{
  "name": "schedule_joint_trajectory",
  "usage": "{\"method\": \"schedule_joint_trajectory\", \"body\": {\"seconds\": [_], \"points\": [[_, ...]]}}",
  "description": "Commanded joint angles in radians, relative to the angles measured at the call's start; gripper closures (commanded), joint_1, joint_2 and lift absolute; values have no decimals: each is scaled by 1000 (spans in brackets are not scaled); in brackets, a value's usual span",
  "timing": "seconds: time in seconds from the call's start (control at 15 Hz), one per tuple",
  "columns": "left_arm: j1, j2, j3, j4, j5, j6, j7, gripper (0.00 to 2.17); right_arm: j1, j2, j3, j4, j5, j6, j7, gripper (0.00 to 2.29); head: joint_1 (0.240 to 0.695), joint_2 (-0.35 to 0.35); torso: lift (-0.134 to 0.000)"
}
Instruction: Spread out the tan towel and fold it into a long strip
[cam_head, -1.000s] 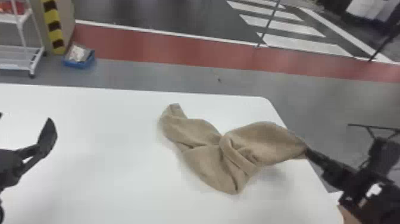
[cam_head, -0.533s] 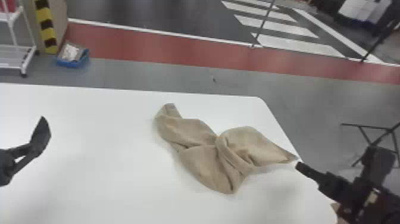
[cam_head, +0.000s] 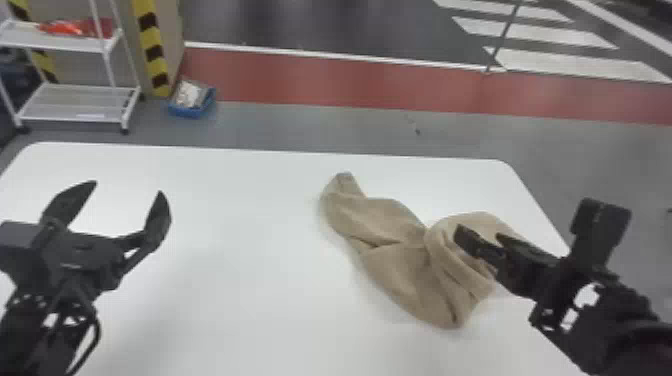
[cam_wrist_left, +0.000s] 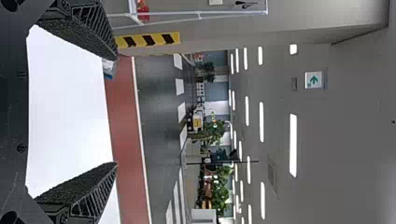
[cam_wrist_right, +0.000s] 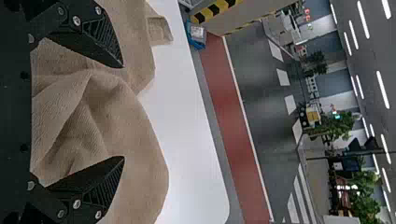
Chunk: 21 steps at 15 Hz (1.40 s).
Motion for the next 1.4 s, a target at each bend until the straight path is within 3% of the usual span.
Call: {"method": "schedule_joint_trajectory", "body": {"seconds": [0.0, 0.2, 0.47, 0.6, 0.67, 0.8, 1.07, 1.27, 1.33], "points": [[0, 3, -11, 3, -7, 2, -32, 83, -53, 3, 101, 59, 65, -9, -3, 282, 695, -144, -124], [0, 3, -39, 14, -32, -1, -52, 83, -95, 4, 149, 128, 116, -9, -16, 282, 695, -116, -124], [2, 23, -116, 14, -32, 2, -141, 83, -81, 0, 104, 171, 102, -61, 0, 282, 695, -131, -124], [-7, 22, -165, 28, -33, 2, -150, 83, -76, -6, 15, 196, 58, -64, 15, 282, 695, -166, -124], [-20, 20, -183, 33, -41, 2, -150, 83, -78, -16, -12, 213, 27, -67, 27, 282, 695, -219, -124], [-41, 11, -209, 46, -58, 2, -147, 83, -84, -28, -29, 243, 10, -89, 58, 282, 695, -270, -124], [-53, 11, -228, 56, -67, 2, -130, 83, -113, -26, 17, 269, -1, -119, 70, 282, 695, -315, -124], [-50, 19, -221, 59, -81, 6, -128, 83, -162, -23, 69, 269, 18, -89, 58, 282, 695, -290, -124], [-46, 20, -215, 59, -81, 2, -127, 83, -182, -26, 90, 282, 50, -37, 58, 488, 695, -281, -124]]}}
